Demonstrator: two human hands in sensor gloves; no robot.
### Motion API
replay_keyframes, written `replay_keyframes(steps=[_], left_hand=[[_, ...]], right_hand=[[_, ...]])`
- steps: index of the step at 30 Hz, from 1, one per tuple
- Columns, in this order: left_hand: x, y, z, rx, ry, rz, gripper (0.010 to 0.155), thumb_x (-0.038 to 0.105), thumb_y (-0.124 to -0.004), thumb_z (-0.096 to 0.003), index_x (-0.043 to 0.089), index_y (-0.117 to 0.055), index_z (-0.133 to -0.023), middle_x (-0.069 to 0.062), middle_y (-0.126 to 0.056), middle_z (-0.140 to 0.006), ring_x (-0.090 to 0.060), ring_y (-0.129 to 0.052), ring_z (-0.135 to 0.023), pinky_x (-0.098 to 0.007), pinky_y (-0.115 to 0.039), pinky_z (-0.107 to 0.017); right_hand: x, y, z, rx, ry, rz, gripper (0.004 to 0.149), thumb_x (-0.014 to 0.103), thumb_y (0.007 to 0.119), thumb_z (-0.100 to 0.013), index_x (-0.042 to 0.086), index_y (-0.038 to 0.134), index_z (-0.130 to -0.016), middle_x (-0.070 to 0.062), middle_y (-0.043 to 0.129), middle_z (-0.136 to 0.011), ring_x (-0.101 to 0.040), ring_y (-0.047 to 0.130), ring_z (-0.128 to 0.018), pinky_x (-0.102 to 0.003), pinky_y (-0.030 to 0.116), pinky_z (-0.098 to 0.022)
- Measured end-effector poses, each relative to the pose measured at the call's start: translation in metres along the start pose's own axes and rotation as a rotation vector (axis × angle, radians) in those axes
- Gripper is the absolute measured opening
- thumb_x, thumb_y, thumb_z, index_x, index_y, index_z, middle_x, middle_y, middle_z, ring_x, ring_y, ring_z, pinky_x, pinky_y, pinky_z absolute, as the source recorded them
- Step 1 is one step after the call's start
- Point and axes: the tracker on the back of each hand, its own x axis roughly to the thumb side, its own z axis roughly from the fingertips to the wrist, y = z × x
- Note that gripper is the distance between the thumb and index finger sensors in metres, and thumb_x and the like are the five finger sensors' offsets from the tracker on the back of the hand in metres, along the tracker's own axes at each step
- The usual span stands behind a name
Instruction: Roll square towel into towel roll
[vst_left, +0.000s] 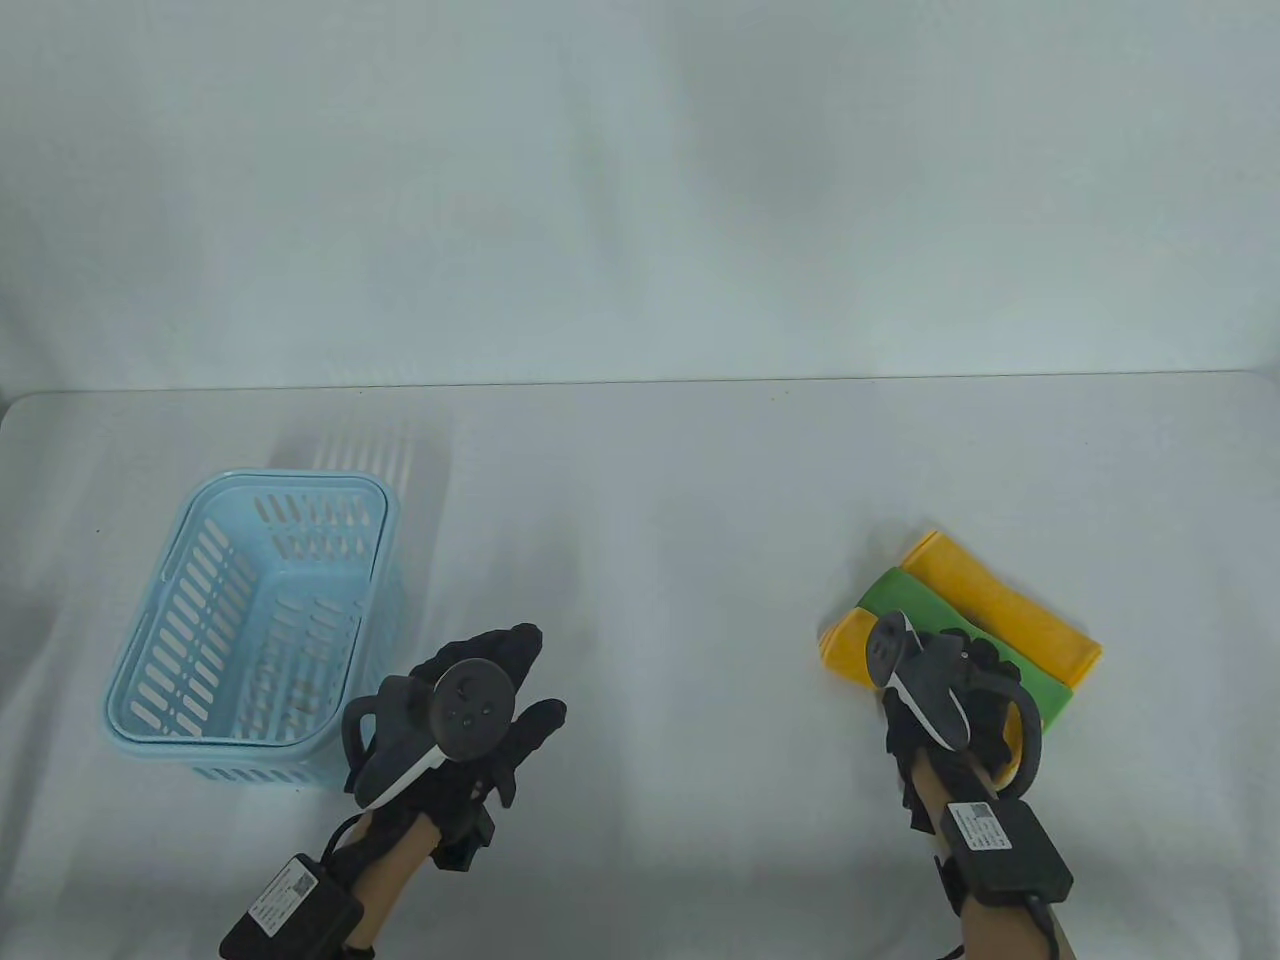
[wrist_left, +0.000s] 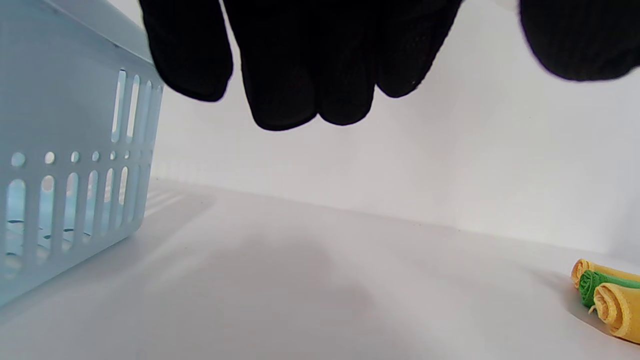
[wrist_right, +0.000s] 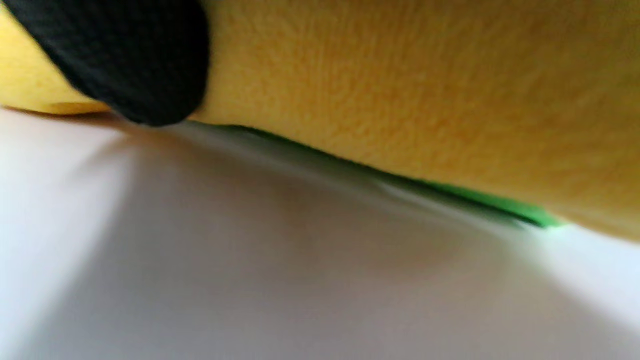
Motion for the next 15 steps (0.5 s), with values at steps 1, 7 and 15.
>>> replay_keyframes(steps=[1, 7, 15], left_hand=[[0.0002, 0.0001, 0.0000, -0.002, 0.001, -0.001, 0.079, 0.063, -0.074, -0.0330, 0.030, -0.062, -0.104, 0.002, -0.075, -0.104, -0.030, -0.083, -0.094, -0.055, -0.068, -0.070], [0.0002, -0.0010, 0.0004, -0.014, 0.006, -0.006, 0.079, 0.063, -0.074, -0.0330, 0.030, -0.062, -0.104, 0.001, -0.075, -0.104, -0.030, -0.083, -0.093, -0.055, -0.068, -0.070], [0.0006, -0.0021, 0.0001, -0.023, 0.005, -0.008, 0.079, 0.063, -0.074, -0.0331, 0.030, -0.062, -0.104, 0.001, -0.075, -0.104, -0.030, -0.083, -0.093, -0.055, -0.068, -0.069]], right_hand=[[0.0001, 0.0013, -0.0001, 0.004, -0.002, 0.002, 0.068, 0.053, 0.088, -0.025, 0.033, 0.066, -0.086, 0.006, 0.070, -0.089, -0.027, 0.072, -0.084, -0.054, 0.057, -0.070], [0.0004, 0.0059, -0.0010, 0.019, 0.009, 0.008, 0.069, 0.055, 0.085, -0.026, 0.037, 0.064, -0.089, 0.006, 0.066, -0.092, -0.026, 0.068, -0.087, -0.054, 0.055, -0.070], [0.0001, 0.0066, 0.0009, 0.032, 0.021, 0.005, 0.075, 0.055, 0.084, -0.027, 0.034, 0.056, -0.093, 0.006, 0.062, -0.095, -0.027, 0.065, -0.089, -0.055, 0.054, -0.071]])
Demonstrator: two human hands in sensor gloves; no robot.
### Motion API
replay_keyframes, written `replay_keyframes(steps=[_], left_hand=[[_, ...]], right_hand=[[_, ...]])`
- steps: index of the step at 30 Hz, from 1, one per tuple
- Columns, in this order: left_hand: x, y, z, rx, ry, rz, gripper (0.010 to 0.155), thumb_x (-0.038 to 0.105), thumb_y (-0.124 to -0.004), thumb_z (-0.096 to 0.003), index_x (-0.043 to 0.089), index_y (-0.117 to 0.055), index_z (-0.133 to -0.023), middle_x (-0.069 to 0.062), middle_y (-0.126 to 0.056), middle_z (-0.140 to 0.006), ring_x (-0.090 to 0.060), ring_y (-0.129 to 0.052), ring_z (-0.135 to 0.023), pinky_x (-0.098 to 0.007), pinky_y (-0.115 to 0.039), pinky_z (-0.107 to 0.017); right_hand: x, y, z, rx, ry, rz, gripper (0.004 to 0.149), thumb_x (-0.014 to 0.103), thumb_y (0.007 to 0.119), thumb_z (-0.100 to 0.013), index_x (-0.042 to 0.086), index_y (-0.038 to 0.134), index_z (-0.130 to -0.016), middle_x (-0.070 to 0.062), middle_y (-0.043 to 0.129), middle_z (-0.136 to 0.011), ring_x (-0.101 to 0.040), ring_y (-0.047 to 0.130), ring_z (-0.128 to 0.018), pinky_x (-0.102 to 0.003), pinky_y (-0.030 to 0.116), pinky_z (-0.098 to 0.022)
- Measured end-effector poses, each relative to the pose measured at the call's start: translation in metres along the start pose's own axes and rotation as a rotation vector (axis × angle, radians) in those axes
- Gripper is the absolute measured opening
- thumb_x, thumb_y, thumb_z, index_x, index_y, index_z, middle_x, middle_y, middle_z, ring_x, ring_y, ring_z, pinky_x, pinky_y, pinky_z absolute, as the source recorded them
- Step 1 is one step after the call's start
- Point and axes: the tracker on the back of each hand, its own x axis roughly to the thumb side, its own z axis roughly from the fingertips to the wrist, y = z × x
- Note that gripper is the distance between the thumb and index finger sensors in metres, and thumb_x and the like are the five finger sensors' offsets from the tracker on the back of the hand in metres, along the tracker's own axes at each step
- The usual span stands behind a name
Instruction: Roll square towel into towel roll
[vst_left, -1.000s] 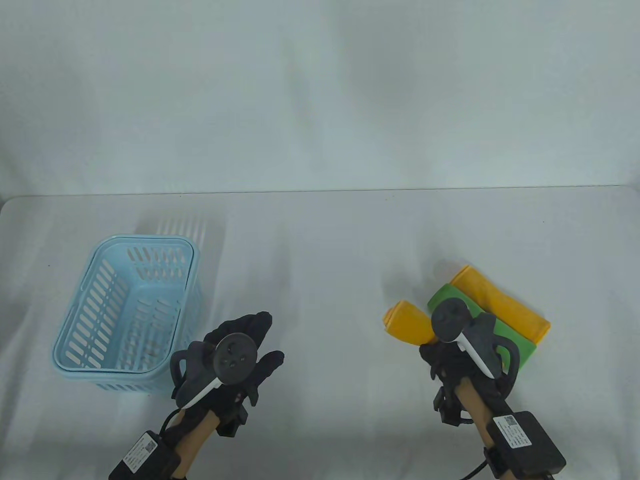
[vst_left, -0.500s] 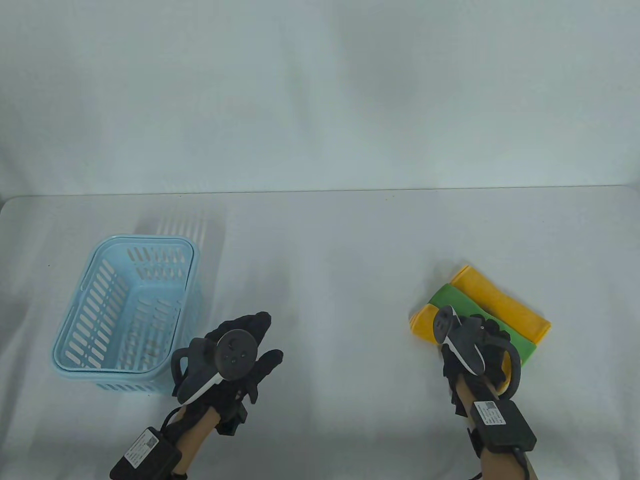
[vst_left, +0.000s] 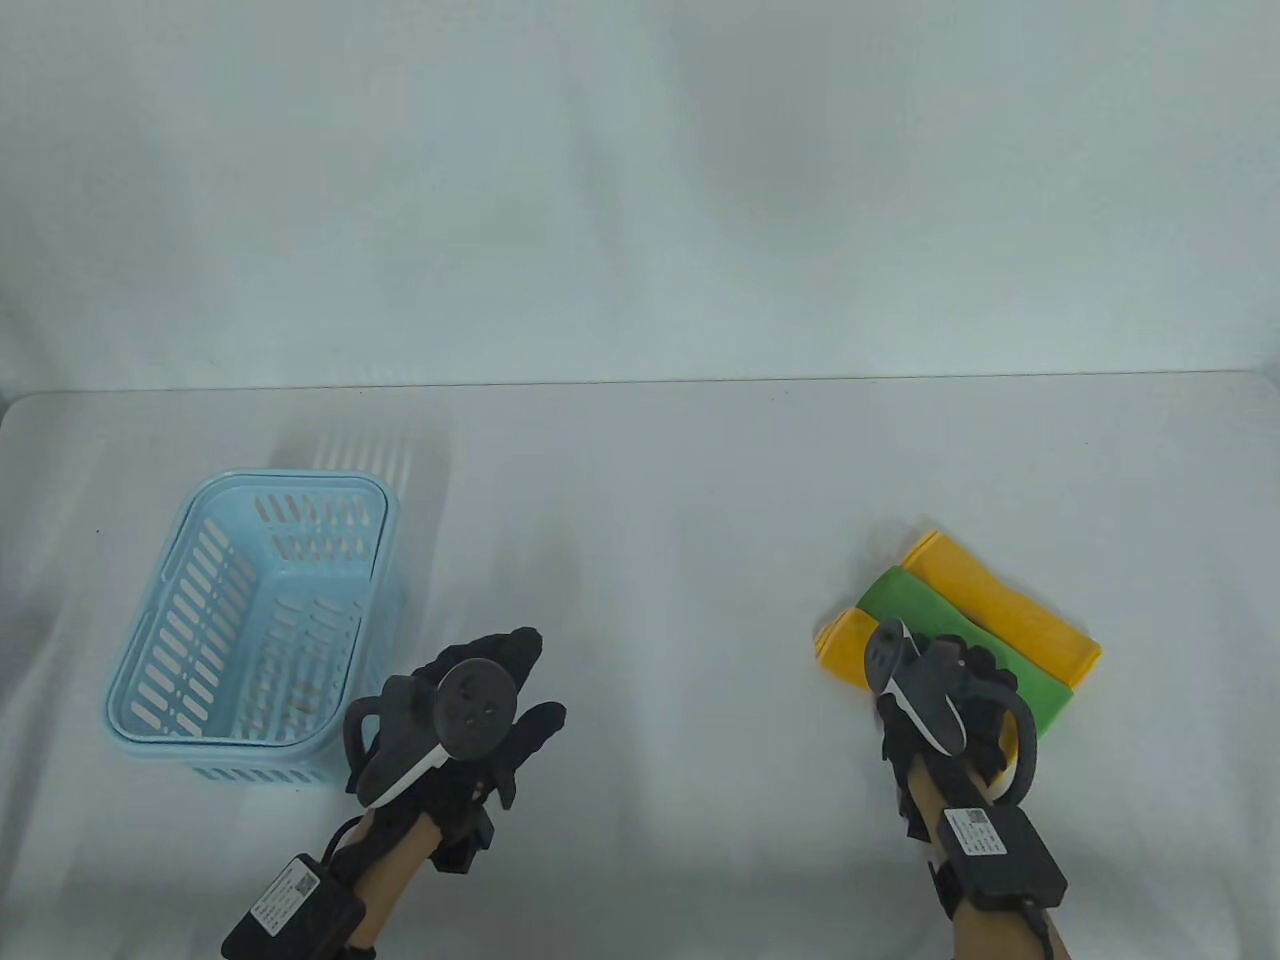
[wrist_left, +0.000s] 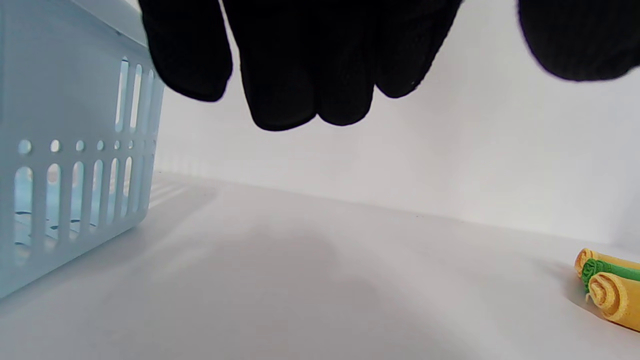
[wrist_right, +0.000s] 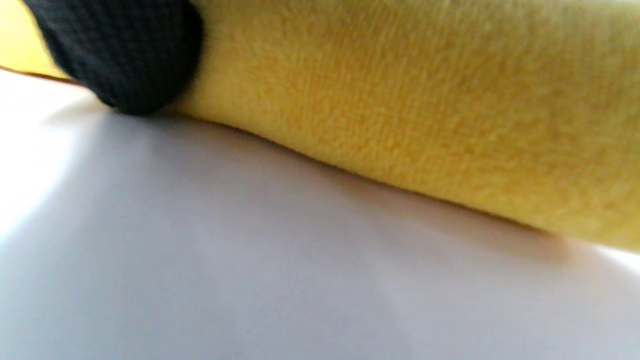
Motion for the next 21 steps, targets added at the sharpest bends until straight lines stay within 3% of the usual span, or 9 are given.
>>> replay_keyframes(steps=[6, 11, 21], left_hand=[[0.001, -0.001, 0.000, -0.005, -0.008, 0.005, 0.079, 0.063, -0.074, -0.0330, 0.030, -0.062, -0.104, 0.001, -0.075, -0.104, -0.030, -0.083, -0.093, -0.055, -0.068, -0.069], [0.002, -0.002, 0.000, -0.002, -0.018, 0.005, 0.079, 0.063, -0.074, -0.0331, 0.029, -0.061, -0.104, 0.001, -0.074, -0.105, -0.031, -0.083, -0.094, -0.055, -0.068, -0.069], [0.005, -0.001, 0.004, 0.022, -0.020, 0.001, 0.081, 0.064, -0.072, -0.0334, 0.030, -0.057, -0.106, 0.000, -0.068, -0.109, -0.033, -0.077, -0.099, -0.057, -0.065, -0.071]], right_hand=[[-0.001, -0.003, 0.007, 0.000, -0.017, 0.009, 0.083, 0.058, 0.083, -0.025, 0.035, 0.047, -0.096, 0.007, 0.053, -0.100, -0.027, 0.058, -0.095, -0.056, 0.051, -0.072], [-0.001, -0.021, 0.014, 0.095, -0.046, 0.010, 0.093, 0.063, 0.079, -0.024, 0.037, 0.030, -0.099, 0.008, 0.034, -0.108, -0.031, 0.041, -0.105, -0.059, 0.042, -0.075], [0.012, -0.075, 0.044, 0.014, -0.174, -0.220, 0.081, 0.063, 0.069, -0.030, 0.040, 0.033, -0.099, 0.007, 0.035, -0.111, -0.035, 0.039, -0.108, -0.062, 0.041, -0.075]])
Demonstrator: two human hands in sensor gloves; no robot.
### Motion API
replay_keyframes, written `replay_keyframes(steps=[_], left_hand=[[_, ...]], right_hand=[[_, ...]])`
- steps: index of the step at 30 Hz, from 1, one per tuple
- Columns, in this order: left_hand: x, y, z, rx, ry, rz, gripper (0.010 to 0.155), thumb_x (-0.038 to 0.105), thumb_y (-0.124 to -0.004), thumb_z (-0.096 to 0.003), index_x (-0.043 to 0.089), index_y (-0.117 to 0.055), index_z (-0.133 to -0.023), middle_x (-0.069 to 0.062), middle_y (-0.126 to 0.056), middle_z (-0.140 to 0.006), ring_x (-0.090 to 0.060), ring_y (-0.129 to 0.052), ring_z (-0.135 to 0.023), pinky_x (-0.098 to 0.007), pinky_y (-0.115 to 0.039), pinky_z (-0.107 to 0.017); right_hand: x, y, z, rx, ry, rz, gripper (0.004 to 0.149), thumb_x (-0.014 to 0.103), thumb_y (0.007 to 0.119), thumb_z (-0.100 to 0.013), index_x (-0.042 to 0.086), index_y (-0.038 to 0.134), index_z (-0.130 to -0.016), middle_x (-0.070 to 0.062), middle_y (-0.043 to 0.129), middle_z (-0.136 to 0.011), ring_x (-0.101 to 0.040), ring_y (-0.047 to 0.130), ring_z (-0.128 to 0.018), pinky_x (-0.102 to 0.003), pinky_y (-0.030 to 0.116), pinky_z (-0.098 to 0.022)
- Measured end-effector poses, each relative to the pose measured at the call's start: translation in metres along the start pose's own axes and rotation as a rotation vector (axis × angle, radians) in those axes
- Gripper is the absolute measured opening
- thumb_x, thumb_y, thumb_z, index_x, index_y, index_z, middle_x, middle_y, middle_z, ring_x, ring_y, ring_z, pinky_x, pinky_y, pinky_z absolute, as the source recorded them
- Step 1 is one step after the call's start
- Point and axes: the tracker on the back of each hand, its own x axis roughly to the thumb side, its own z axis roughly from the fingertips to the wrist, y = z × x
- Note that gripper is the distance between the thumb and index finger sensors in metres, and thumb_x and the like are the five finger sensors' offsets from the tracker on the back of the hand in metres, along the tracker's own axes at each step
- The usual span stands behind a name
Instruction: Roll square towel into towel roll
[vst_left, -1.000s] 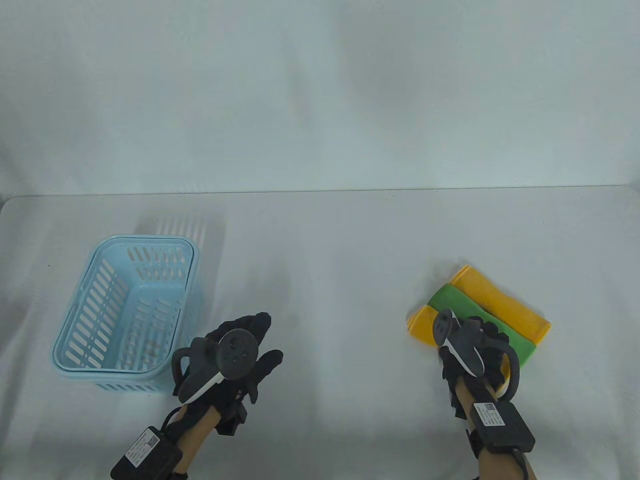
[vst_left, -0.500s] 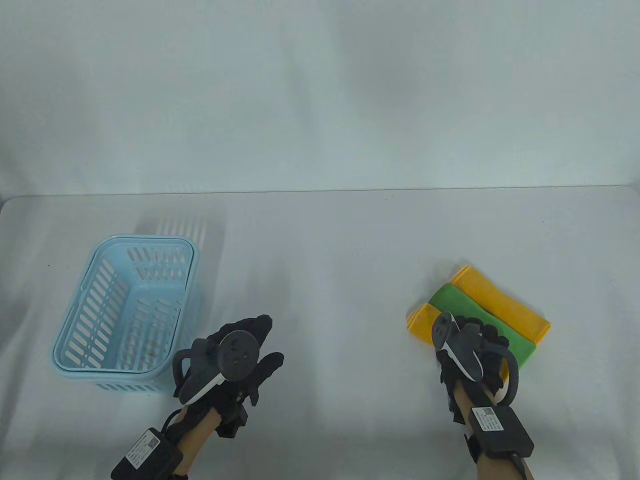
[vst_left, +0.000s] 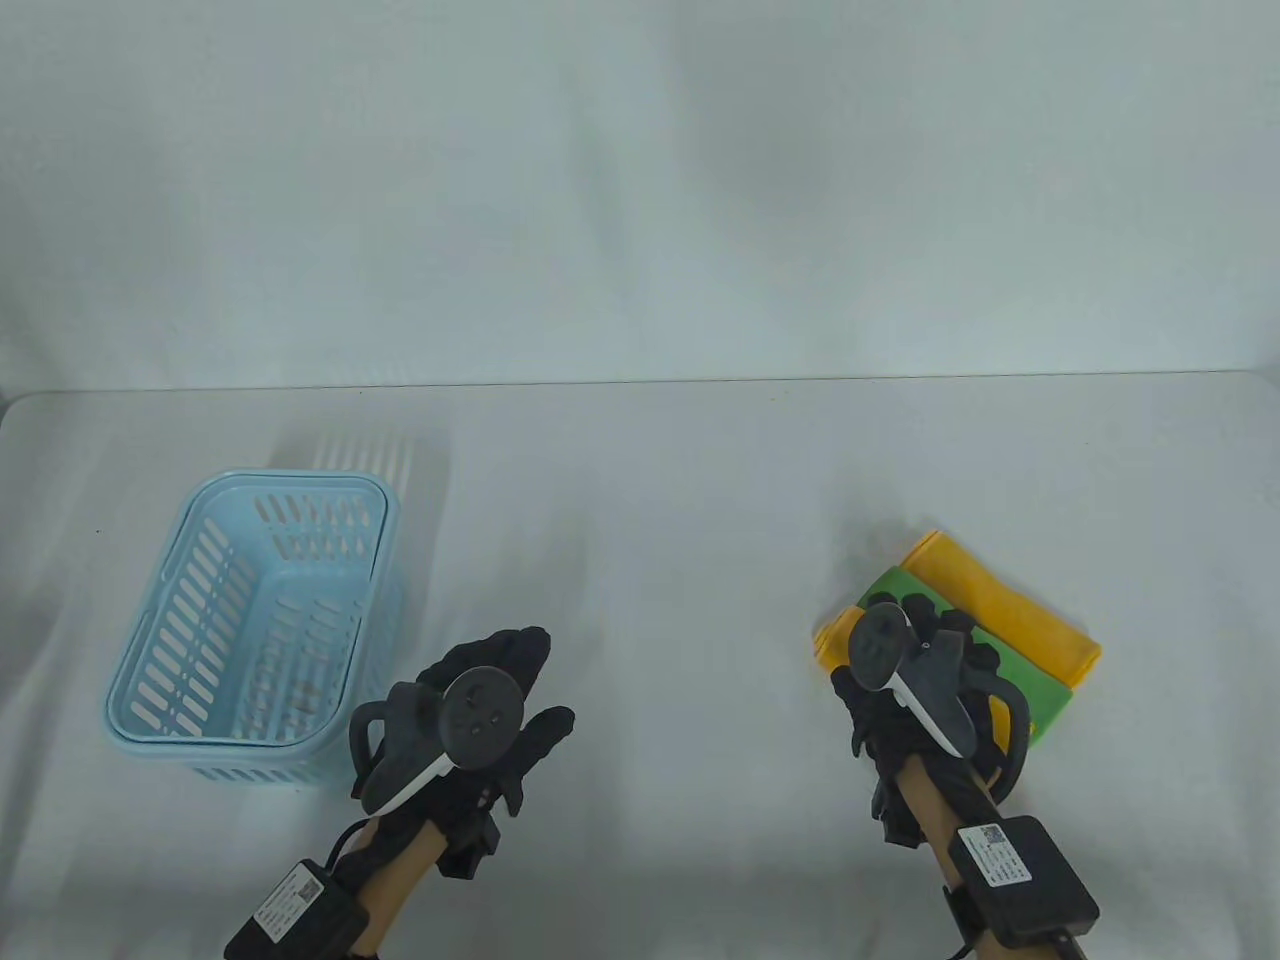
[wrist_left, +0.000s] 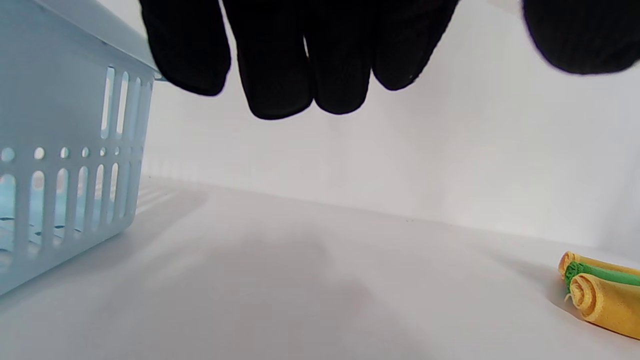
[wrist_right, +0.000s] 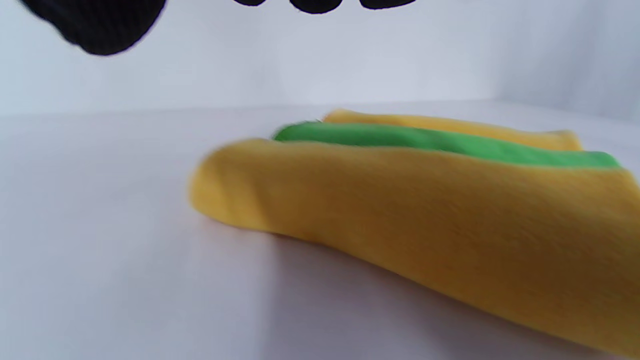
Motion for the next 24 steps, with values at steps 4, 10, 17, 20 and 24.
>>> replay_keyframes(steps=[4, 10, 17, 20, 24], left_hand=[[0.000, 0.000, 0.001, 0.022, 0.006, -0.004, 0.083, 0.065, -0.072, -0.0332, 0.031, -0.054, -0.107, -0.001, -0.062, -0.113, -0.035, -0.071, -0.103, -0.058, -0.062, -0.073], [0.001, 0.001, 0.003, 0.064, 0.022, -0.015, 0.086, 0.067, -0.071, -0.0329, 0.032, -0.049, -0.109, -0.002, -0.053, -0.117, -0.038, -0.061, -0.108, -0.061, -0.056, -0.075], [0.007, -0.003, 0.006, 0.089, 0.025, -0.060, 0.091, 0.070, -0.068, -0.0323, 0.034, -0.039, -0.111, -0.003, -0.038, -0.121, -0.039, -0.042, -0.114, -0.065, -0.045, -0.077], [0.011, -0.006, 0.006, 0.088, 0.021, -0.093, 0.091, 0.071, -0.067, -0.0321, 0.035, -0.037, -0.111, -0.003, -0.035, -0.121, -0.040, -0.039, -0.114, -0.066, -0.042, -0.077], [0.015, -0.012, 0.005, 0.079, 0.011, -0.131, 0.091, 0.071, -0.067, -0.0320, 0.036, -0.037, -0.111, -0.003, -0.034, -0.122, -0.041, -0.038, -0.114, -0.068, -0.040, -0.077]], right_hand=[[0.021, -0.014, 0.013, -0.024, -0.079, -0.076, 0.081, 0.063, 0.069, -0.030, 0.040, 0.032, -0.099, 0.007, 0.034, -0.112, -0.035, 0.037, -0.108, -0.063, 0.040, -0.075], [0.056, -0.021, 0.033, -0.065, -0.204, -0.173, 0.082, 0.064, 0.068, -0.031, 0.042, 0.029, -0.099, 0.007, 0.030, -0.113, -0.035, 0.031, -0.110, -0.065, 0.034, -0.075], [0.086, -0.007, 0.045, -0.075, -0.307, -0.242, 0.082, 0.066, 0.070, -0.030, 0.050, 0.025, -0.098, 0.015, 0.018, -0.113, -0.035, 0.010, -0.110, -0.066, 0.017, -0.073], [0.092, 0.006, 0.045, -0.076, -0.325, -0.234, 0.084, 0.067, 0.069, -0.030, 0.050, 0.022, -0.097, 0.016, 0.012, -0.113, -0.035, 0.004, -0.108, -0.067, 0.013, -0.071], [0.094, 0.025, 0.044, -0.073, -0.339, -0.186, 0.085, 0.069, 0.067, -0.029, 0.050, 0.017, -0.096, 0.015, 0.008, -0.112, -0.035, -0.001, -0.107, -0.068, 0.010, -0.070]])
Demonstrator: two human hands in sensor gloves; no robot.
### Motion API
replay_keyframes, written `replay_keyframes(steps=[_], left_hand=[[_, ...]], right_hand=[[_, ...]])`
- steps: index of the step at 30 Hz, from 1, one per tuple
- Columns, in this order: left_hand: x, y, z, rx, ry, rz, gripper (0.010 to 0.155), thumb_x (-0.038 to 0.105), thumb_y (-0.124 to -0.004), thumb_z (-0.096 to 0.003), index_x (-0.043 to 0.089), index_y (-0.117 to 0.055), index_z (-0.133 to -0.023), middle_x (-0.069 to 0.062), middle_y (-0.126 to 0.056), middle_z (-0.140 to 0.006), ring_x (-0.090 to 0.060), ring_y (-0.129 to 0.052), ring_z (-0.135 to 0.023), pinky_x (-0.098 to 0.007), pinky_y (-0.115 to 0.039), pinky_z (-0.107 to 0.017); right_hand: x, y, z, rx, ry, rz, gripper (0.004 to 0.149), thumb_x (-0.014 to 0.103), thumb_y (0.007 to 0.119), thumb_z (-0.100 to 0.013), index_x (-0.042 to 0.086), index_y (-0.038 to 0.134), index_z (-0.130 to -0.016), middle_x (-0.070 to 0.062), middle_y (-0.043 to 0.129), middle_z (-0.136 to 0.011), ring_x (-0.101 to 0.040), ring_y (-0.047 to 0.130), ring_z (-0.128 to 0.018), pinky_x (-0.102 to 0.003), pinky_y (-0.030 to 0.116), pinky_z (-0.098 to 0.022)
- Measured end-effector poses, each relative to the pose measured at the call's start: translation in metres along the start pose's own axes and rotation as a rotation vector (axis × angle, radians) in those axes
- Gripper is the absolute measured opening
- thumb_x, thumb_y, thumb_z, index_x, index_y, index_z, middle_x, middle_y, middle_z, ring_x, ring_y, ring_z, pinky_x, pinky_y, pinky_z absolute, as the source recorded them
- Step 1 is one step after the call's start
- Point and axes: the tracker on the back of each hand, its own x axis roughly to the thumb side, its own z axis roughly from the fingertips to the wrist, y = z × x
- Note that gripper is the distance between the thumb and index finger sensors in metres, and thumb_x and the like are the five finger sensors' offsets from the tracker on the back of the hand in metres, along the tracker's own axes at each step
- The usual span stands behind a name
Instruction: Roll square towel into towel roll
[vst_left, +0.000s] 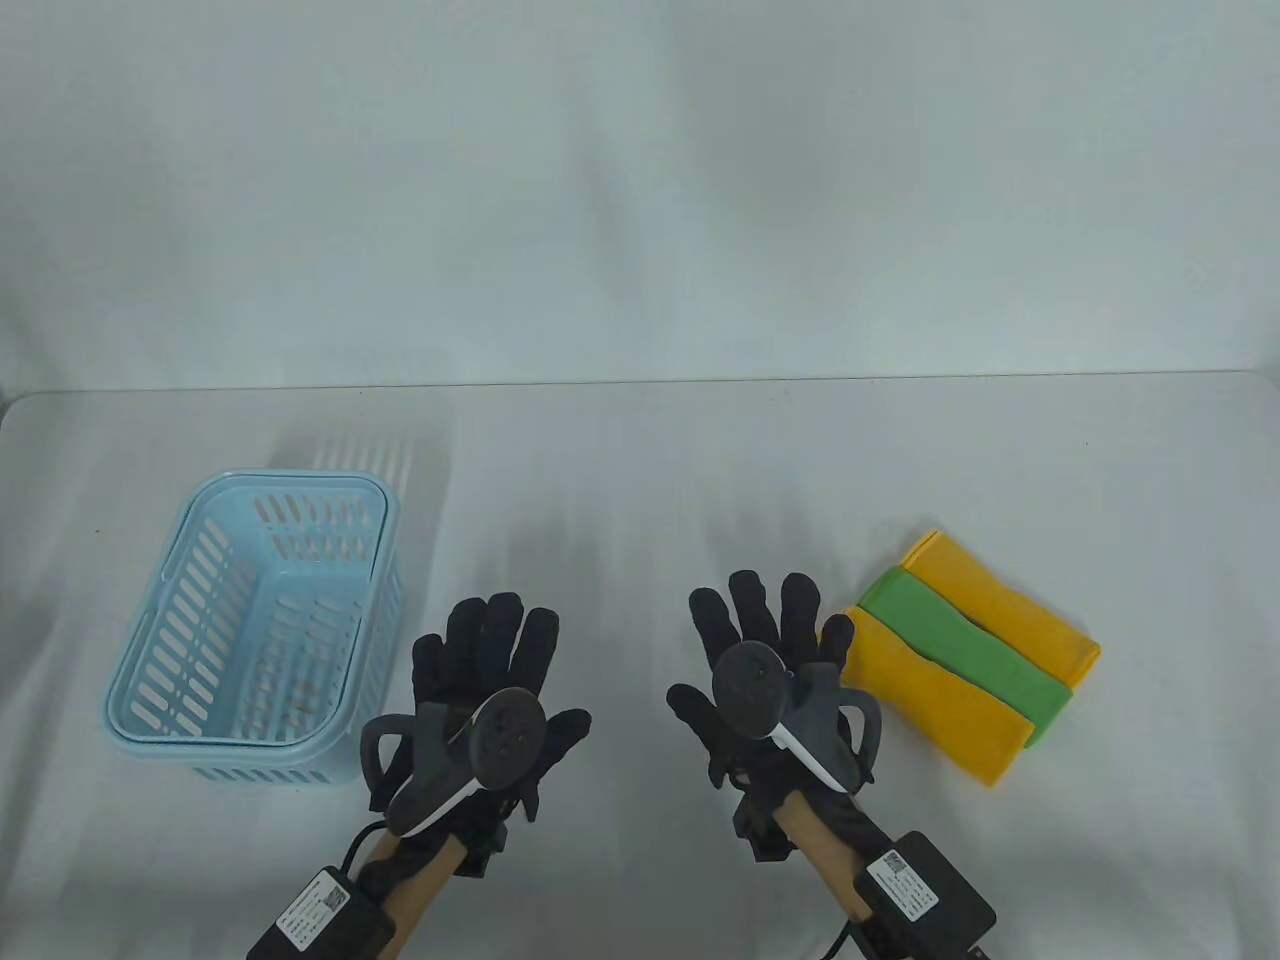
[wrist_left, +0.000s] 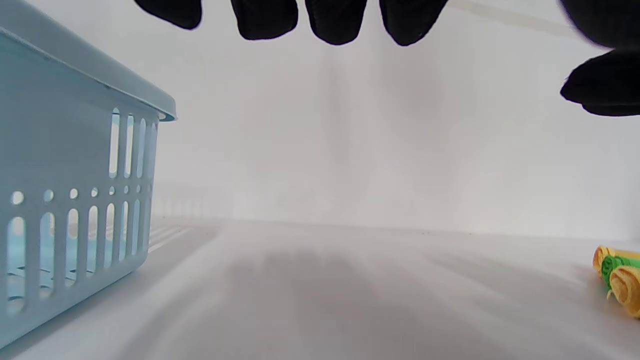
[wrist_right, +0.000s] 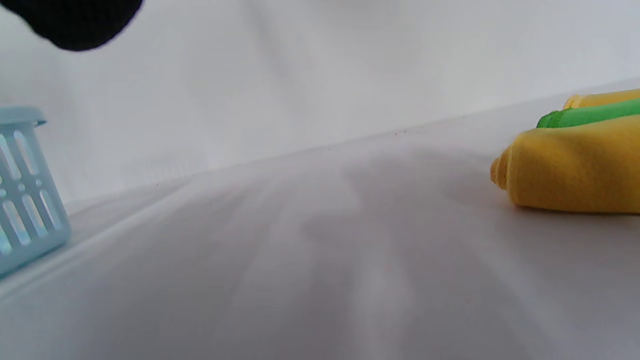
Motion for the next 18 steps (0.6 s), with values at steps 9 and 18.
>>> replay_keyframes(steps=[9, 18], left_hand=[[0.013, -0.022, -0.004, -0.112, -0.048, -0.089, 0.089, 0.067, -0.069, -0.0332, 0.034, -0.040, -0.110, -0.004, -0.038, -0.121, -0.040, -0.040, -0.114, -0.067, -0.039, -0.077], [0.017, -0.020, -0.005, -0.108, -0.059, -0.073, 0.088, 0.067, -0.069, -0.0335, 0.034, -0.040, -0.111, -0.005, -0.037, -0.121, -0.040, -0.038, -0.114, -0.067, -0.038, -0.077]], right_hand=[[-0.014, 0.035, -0.008, 0.144, 0.041, 0.061, 0.085, 0.069, 0.065, -0.030, 0.050, 0.015, -0.096, 0.014, 0.009, -0.112, -0.034, 0.001, -0.108, -0.068, 0.011, -0.071], [-0.011, 0.034, -0.010, 0.159, 0.028, 0.035, 0.086, 0.070, 0.065, -0.030, 0.050, 0.014, -0.096, 0.013, 0.008, -0.112, -0.034, 0.000, -0.108, -0.068, 0.011, -0.071]])
